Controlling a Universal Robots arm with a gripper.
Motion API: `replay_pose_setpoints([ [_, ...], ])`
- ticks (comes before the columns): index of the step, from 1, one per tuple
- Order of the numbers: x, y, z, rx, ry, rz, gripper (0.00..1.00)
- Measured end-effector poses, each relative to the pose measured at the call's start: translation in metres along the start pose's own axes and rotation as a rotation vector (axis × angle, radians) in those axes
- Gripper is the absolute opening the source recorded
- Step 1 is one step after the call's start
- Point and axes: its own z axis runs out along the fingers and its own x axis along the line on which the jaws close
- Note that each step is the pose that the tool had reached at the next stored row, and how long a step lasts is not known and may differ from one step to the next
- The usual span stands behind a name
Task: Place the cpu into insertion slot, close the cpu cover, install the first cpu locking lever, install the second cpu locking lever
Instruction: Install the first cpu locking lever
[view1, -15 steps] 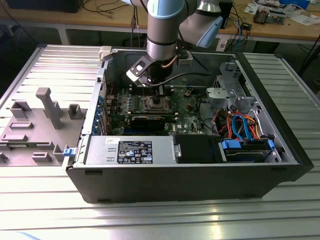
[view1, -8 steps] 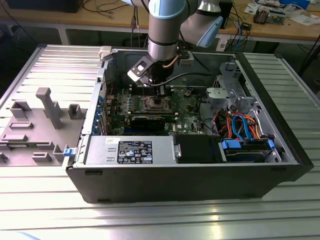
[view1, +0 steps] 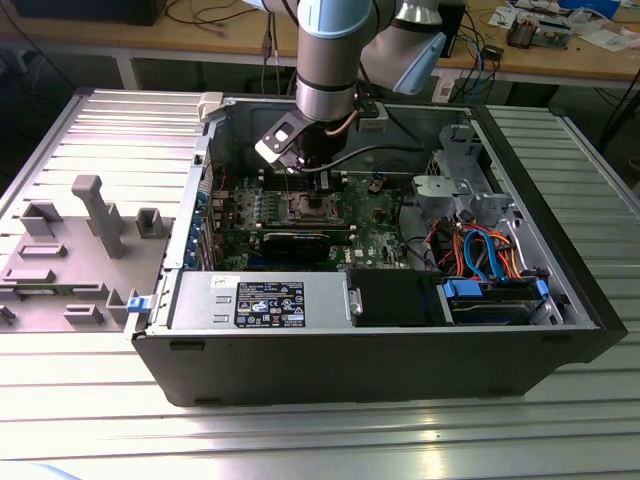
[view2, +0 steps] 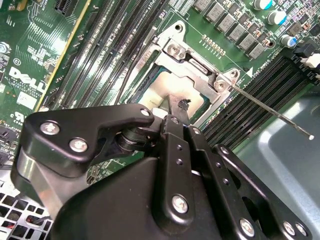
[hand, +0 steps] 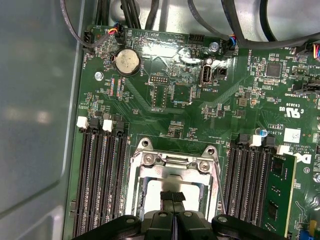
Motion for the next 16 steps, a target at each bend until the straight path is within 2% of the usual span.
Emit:
replay_pose_setpoints([
  [2,0.0000,0.0000,-0.0010,0.0000,0.0000,0.000,0.11],
  [5,0.0001,-0.0001,-0.0066,0.0001,-0.0001,0.000,0.11],
  [11,0.0004,-0.0002,-0.0253,0.0000,0.0000,0.000,0.11],
  [16,0.0007,-0.0002,-0.0350,0.0001,-0.0003,0.000,0.11],
])
